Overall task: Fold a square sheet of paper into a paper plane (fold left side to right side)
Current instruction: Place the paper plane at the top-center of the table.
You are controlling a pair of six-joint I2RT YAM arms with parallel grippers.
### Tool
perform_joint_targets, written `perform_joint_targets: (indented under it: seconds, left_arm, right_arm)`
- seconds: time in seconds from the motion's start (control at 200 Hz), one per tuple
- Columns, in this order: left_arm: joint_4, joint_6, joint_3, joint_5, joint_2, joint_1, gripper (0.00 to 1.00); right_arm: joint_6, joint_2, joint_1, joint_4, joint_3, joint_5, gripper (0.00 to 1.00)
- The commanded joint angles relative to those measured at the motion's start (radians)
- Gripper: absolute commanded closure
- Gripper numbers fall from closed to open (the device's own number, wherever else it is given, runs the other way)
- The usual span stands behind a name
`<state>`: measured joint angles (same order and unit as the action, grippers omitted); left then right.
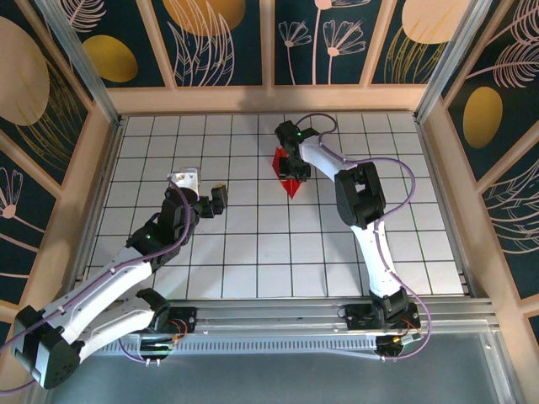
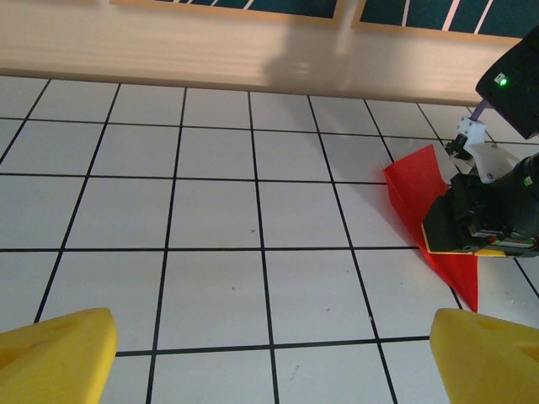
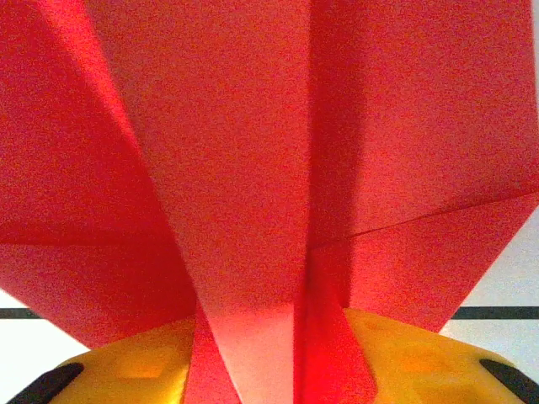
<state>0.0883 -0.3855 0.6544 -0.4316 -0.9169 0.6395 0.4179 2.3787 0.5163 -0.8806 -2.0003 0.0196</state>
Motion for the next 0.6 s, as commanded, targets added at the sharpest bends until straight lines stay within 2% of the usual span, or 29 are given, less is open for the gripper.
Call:
perform_joint_targets:
  seconds: [0.0,0.595]
  left_arm:
    - [0.020,0.008,-0.001,-0.025,0.015,-0.006,0.05]
    - [0.042,-0.004,0.033,-0.024,-0.005,-0.005,0.05]
  right_arm:
    - [-0.015,0.018,0.009,-0.044,0.013,0.037,0.58]
    - [0.029,-0.058,0.025,-0.050,0.008,0.054,0.57]
